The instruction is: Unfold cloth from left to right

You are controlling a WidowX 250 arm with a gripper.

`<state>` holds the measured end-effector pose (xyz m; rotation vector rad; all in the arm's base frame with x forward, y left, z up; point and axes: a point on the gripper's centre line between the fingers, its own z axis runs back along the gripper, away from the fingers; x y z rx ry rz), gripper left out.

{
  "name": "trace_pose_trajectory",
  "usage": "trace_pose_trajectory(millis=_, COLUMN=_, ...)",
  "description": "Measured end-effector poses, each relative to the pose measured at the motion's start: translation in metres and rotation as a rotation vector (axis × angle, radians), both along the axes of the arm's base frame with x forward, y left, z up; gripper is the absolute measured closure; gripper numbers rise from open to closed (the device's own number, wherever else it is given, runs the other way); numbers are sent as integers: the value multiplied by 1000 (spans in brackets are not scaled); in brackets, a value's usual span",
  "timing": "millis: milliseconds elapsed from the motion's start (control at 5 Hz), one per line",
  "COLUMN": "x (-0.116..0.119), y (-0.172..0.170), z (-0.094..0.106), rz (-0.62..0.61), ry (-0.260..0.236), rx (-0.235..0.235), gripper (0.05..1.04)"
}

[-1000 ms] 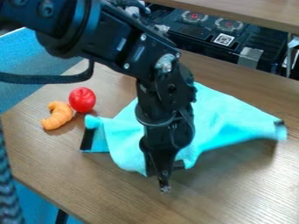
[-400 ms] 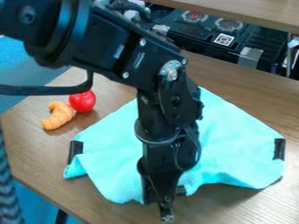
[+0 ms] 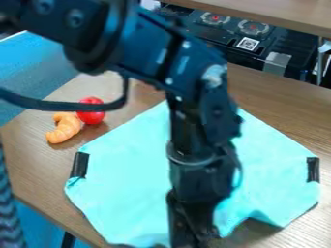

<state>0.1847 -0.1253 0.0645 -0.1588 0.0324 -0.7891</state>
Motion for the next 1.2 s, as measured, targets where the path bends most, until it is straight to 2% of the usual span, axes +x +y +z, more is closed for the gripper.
trace_pose_trajectory(millis=200, x=0, y=-16, z=0, rz=-8, ry=30, rx=-17, gripper=1009)
trace_pose_trajectory(millis=400, x=-1, y=-24, z=2, rz=-38, ry=60, rx=-52, gripper=858)
trace_pose_trajectory(millis=600, x=-6, y=-27, z=4, rz=-109, ry=88, rx=-79, gripper=594)
trace_pose_trajectory(millis=800, x=-11, y=-31, z=15, rz=-260, ry=120, rx=-118, gripper=285)
trace_pose_trajectory(millis=1000, x=-19, y=-31, z=39, rz=-422, ry=67, rx=-182, gripper=81)
trace_pose_trajectory(millis=1200, x=-8, y=-21, z=78, rz=-486, ry=-14, rx=-284, gripper=81)
